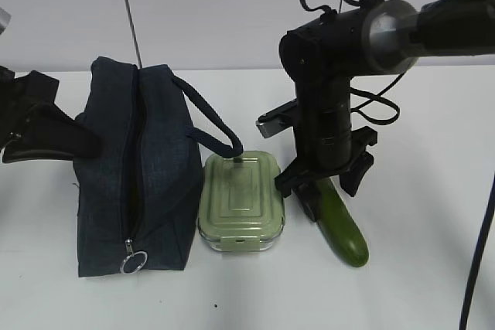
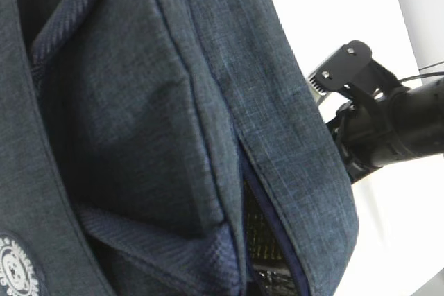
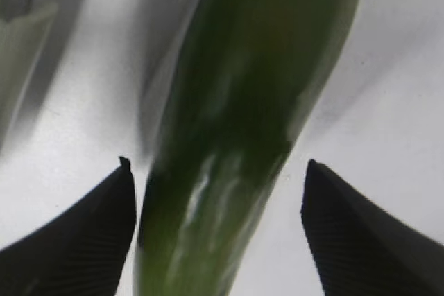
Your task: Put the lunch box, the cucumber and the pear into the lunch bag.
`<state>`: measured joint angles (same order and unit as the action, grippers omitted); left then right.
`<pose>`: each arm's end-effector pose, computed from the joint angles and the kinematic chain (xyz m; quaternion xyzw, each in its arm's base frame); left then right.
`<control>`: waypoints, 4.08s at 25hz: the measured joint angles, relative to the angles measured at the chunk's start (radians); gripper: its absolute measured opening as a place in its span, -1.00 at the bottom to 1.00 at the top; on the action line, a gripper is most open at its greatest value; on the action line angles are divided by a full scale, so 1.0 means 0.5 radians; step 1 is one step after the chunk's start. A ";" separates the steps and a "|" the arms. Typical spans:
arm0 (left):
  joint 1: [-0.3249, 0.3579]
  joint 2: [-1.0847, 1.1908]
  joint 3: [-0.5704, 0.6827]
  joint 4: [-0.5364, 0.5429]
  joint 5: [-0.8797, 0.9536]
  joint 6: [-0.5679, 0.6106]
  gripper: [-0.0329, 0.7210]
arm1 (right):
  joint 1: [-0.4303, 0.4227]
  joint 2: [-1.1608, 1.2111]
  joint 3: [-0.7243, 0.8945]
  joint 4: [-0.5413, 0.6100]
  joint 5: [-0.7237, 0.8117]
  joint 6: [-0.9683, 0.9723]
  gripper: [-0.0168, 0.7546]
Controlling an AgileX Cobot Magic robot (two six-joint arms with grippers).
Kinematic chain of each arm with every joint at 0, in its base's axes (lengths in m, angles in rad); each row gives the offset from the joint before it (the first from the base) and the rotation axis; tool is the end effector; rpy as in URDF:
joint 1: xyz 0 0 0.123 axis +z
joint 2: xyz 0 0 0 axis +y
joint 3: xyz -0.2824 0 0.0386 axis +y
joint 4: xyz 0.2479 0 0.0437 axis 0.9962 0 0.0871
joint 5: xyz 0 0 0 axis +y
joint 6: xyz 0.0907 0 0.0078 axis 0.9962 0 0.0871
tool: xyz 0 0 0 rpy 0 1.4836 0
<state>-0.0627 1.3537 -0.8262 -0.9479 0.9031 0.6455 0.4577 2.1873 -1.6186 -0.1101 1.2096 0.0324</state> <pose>0.2420 -0.0734 0.2583 0.0813 0.9124 -0.3428 0.2082 0.3777 0.1756 0.1445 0.2323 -0.9695 0.0633 0.0461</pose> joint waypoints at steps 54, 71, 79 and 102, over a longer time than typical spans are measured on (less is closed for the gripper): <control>0.000 0.000 0.000 0.008 0.002 0.000 -0.95 | -0.012 -0.372 -0.447 1.896 -0.311 -0.819 -0.04; 0.000 0.000 0.000 0.008 0.002 0.000 -0.95 | 0.008 0.046 -0.447 2.249 -0.319 -0.933 0.05; 0.000 0.000 0.000 0.008 0.002 0.000 -0.95 | 0.011 0.046 -0.450 2.236 -0.214 -0.937 0.40; 0.000 0.000 0.000 0.010 -0.002 0.000 -0.95 | 0.007 -0.128 -1.468 0.863 0.079 -0.491 0.34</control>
<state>-0.0627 1.3537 -0.8262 -0.9429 0.9023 0.6455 0.4613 2.1232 -2.3528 0.3213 1.2493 -0.2134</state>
